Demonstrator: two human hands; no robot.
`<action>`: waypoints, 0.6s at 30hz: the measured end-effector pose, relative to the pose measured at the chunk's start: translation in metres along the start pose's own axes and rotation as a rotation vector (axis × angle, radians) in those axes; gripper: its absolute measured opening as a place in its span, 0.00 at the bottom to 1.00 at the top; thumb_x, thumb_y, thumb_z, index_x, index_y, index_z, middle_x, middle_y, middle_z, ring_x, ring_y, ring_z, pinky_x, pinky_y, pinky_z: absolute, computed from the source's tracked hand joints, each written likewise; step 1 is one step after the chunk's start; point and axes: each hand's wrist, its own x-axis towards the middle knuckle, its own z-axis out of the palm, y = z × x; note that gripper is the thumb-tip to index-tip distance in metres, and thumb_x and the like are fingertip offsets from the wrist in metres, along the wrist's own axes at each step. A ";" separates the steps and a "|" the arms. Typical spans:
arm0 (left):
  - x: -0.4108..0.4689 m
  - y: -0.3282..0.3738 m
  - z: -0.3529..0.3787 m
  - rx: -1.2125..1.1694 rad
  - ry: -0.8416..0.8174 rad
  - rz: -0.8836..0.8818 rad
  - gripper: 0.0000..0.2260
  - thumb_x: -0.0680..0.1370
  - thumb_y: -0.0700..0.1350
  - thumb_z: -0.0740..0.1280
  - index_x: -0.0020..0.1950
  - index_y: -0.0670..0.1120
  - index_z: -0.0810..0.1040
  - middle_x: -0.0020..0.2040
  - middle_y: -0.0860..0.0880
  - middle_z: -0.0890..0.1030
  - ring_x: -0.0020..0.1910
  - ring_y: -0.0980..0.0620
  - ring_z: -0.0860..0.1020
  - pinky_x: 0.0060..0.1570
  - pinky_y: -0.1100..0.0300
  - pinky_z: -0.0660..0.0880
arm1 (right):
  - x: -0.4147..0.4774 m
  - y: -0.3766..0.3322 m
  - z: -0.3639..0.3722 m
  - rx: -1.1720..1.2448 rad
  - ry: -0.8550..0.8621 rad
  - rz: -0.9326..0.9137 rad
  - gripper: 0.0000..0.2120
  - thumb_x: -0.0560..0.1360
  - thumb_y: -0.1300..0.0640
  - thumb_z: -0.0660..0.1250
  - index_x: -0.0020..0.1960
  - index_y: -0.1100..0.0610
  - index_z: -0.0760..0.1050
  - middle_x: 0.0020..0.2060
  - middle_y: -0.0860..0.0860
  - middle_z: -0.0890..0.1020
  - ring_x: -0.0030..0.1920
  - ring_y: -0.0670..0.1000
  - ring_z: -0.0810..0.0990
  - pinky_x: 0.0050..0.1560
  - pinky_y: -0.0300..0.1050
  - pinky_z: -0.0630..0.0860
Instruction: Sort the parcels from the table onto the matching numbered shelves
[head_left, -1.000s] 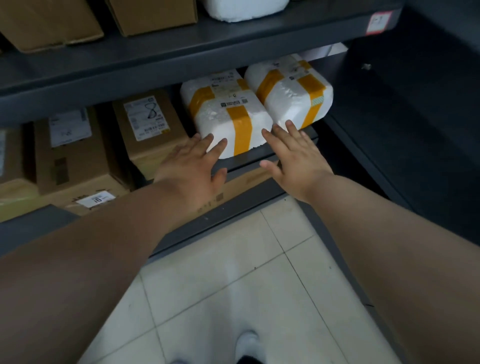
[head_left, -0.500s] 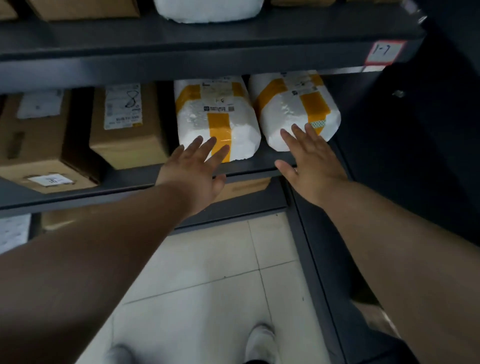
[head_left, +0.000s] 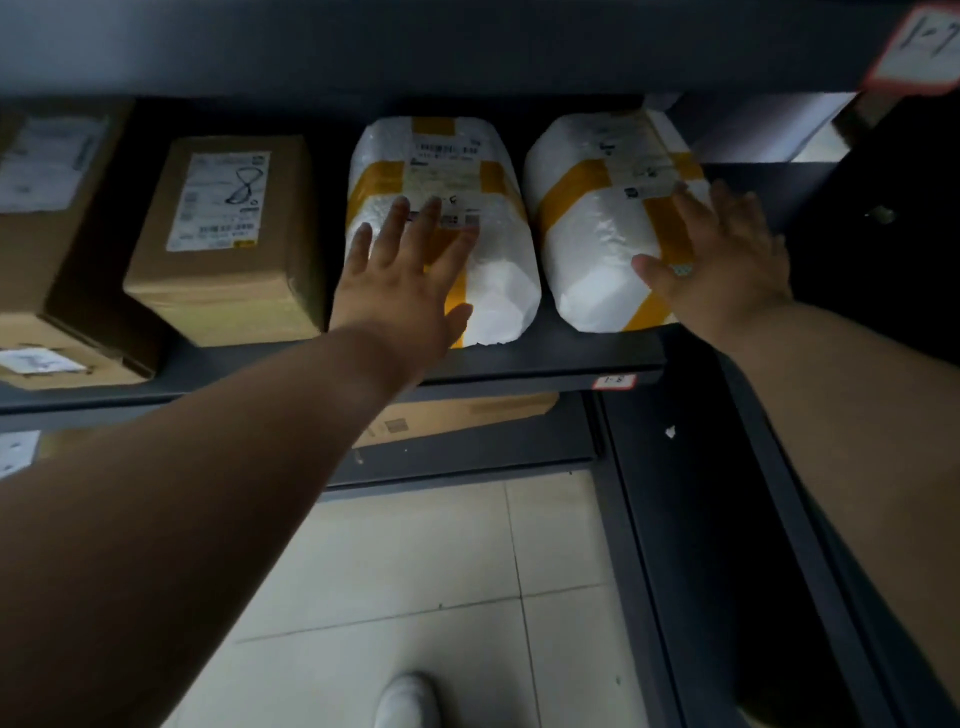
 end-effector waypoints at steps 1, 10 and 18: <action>0.007 -0.001 0.004 0.000 -0.004 -0.001 0.31 0.81 0.60 0.54 0.78 0.58 0.39 0.80 0.48 0.41 0.78 0.44 0.40 0.75 0.43 0.43 | 0.005 -0.002 0.002 0.014 0.003 0.031 0.37 0.75 0.34 0.59 0.78 0.42 0.46 0.78 0.49 0.45 0.77 0.55 0.42 0.73 0.65 0.45; 0.011 -0.023 0.022 -0.057 -0.097 -0.063 0.29 0.81 0.60 0.52 0.76 0.64 0.36 0.79 0.54 0.38 0.77 0.44 0.39 0.71 0.36 0.54 | 0.013 -0.028 0.032 0.030 -0.051 0.048 0.33 0.76 0.33 0.54 0.77 0.38 0.46 0.78 0.48 0.45 0.77 0.57 0.39 0.73 0.65 0.45; 0.008 -0.029 0.012 0.022 -0.132 -0.044 0.31 0.81 0.62 0.51 0.74 0.64 0.32 0.78 0.54 0.34 0.76 0.44 0.35 0.73 0.35 0.42 | 0.003 -0.044 0.028 0.014 -0.048 -0.002 0.34 0.77 0.35 0.54 0.78 0.43 0.46 0.78 0.50 0.44 0.77 0.55 0.38 0.72 0.66 0.41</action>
